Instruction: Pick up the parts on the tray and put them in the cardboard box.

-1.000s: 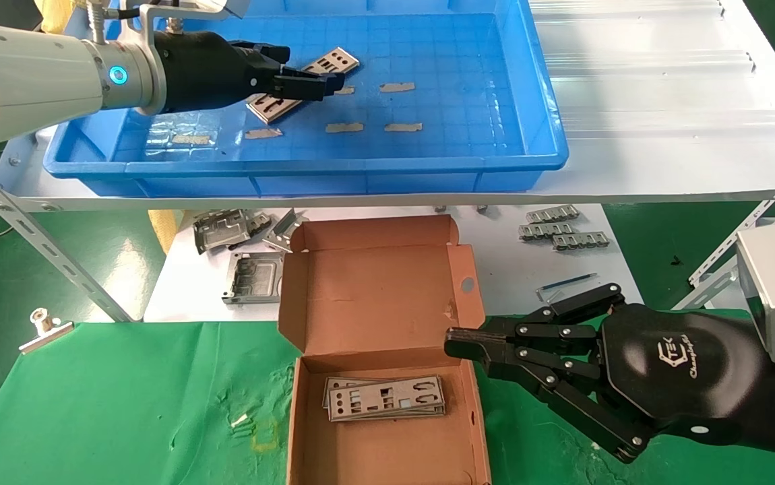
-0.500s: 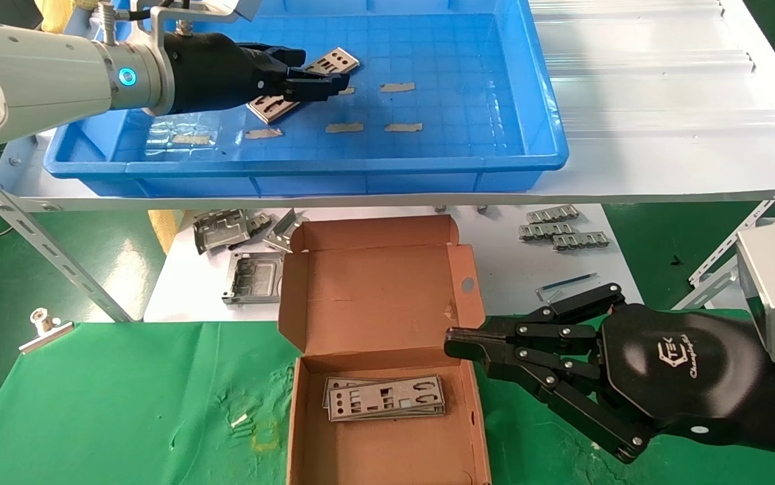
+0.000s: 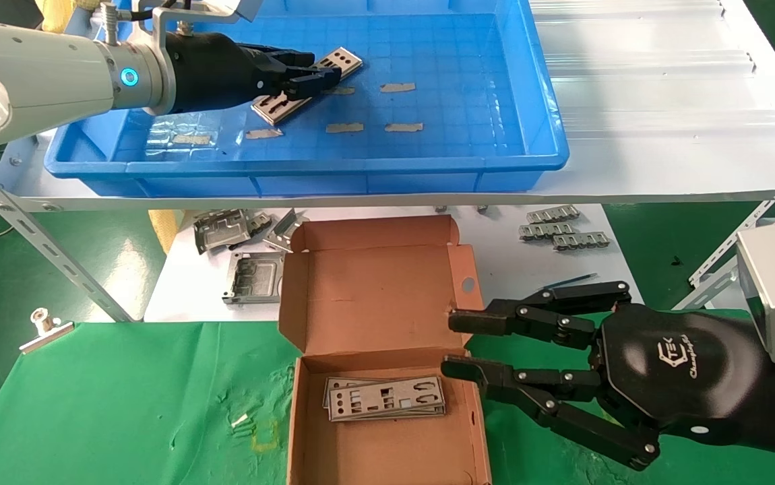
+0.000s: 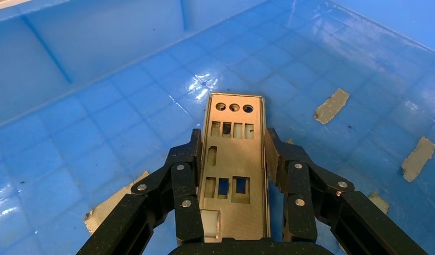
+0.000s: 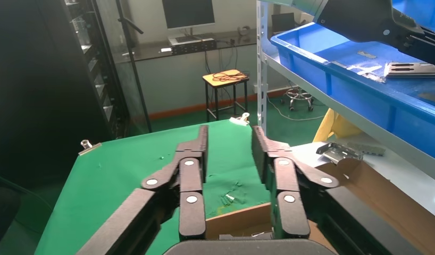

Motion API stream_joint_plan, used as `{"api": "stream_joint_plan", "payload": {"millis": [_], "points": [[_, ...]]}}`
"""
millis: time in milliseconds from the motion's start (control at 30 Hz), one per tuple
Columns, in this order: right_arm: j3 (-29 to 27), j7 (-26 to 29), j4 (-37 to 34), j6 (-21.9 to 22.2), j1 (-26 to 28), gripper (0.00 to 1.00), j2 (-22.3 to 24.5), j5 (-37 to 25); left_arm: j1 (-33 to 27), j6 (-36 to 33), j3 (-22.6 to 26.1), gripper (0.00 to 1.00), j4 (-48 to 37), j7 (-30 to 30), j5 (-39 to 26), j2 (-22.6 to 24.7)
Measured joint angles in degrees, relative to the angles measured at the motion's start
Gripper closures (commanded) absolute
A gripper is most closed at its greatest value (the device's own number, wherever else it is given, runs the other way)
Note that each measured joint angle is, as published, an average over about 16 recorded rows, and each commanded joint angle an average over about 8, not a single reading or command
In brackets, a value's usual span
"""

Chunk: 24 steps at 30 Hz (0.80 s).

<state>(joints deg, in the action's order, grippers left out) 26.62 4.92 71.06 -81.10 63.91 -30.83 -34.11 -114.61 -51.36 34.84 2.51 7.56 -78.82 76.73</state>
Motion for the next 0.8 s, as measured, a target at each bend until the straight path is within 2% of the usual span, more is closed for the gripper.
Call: {"api": "stream_joint_plan", "payload": {"millis": [533,800], "points": [[0.0,0.0,0.0,0.0,0.0,0.00,0.0,0.0,-1.6,-0.5,-0.3,1.00,0.7,-0.6,0.8,-0.5],[0.0,0.0,0.0,0.0,0.0,0.00,0.0,0.0,-3.2,-5.2,-0.9,1.00,1.1,-2.0,1.8,-1.8]]}}
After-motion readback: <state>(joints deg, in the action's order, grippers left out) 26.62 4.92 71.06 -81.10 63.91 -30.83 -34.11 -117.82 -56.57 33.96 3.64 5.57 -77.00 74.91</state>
